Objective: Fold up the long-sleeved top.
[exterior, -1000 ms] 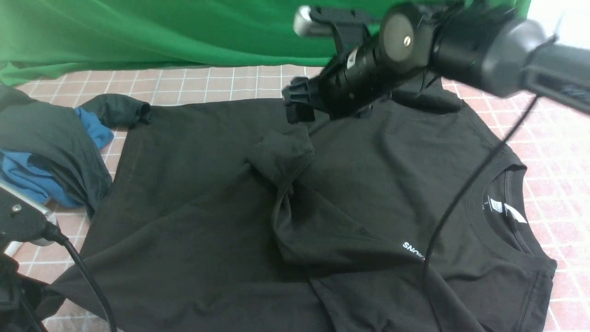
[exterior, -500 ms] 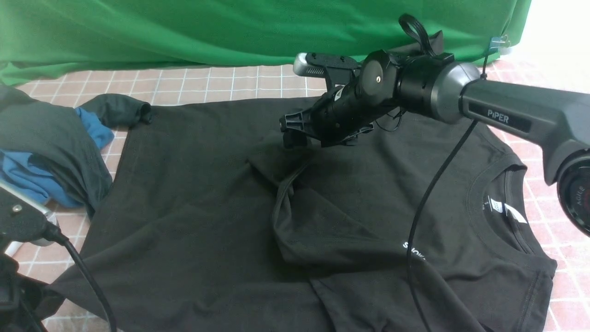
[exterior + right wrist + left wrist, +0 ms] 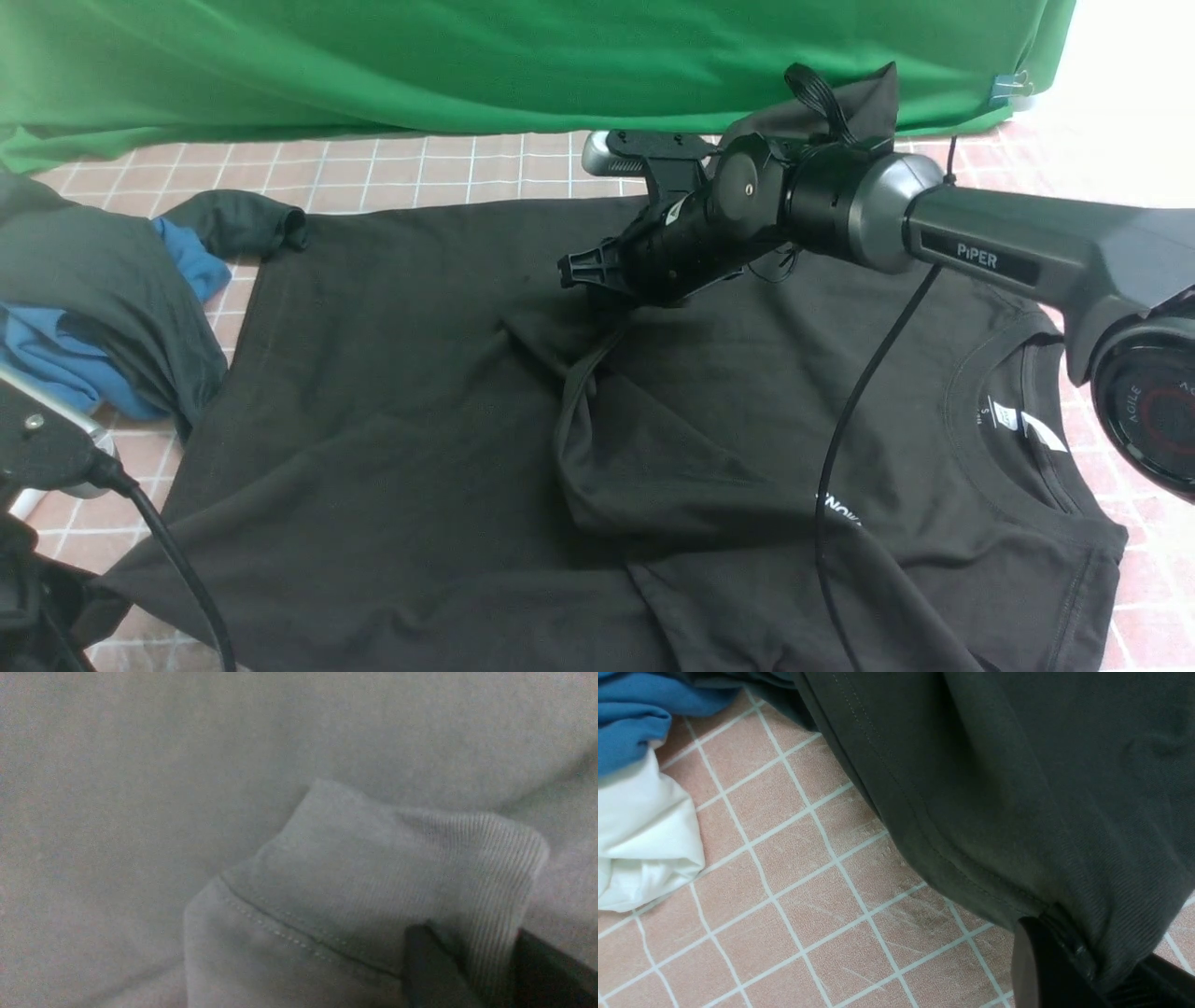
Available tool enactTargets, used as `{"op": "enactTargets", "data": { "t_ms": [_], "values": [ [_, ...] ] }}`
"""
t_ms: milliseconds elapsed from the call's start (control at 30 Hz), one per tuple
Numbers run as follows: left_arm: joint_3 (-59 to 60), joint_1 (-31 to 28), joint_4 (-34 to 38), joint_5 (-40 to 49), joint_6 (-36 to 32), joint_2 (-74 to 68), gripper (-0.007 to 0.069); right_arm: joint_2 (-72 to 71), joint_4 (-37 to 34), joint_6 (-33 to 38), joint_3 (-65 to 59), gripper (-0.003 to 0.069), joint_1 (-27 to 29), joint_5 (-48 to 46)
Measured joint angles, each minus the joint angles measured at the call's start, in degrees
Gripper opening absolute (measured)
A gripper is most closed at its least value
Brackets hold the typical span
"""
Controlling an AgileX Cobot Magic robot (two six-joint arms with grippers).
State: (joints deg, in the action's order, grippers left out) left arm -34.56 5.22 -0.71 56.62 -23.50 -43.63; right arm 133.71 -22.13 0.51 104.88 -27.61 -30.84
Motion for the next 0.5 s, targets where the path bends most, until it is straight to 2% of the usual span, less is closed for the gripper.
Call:
{"op": "enactTargets", "data": {
  "t_ms": [67, 133, 267, 500],
  "values": [
    [0.00, 0.00, -0.13, 0.23, 0.00, 0.00, 0.0050, -0.54, 0.00, 1.28, -0.06, 0.0101, 0.00, 0.00],
    [0.00, 0.00, -0.40, 0.37, 0.00, 0.00, 0.0050, -1.76, 0.00, 2.00, -0.06, 0.0074, -0.09, -0.06],
    [0.00, 0.00, -0.50, 0.45, 0.00, 0.00, 0.0050, -5.62, 0.00, 2.53, -0.06, 0.0074, -1.07, 0.31],
    [0.00, 0.00, -0.50, 0.45, 0.00, 0.00, 0.0050, -9.01, -0.06, 3.34, 0.11, 0.0074, -6.13, 0.84]
  ]
}}
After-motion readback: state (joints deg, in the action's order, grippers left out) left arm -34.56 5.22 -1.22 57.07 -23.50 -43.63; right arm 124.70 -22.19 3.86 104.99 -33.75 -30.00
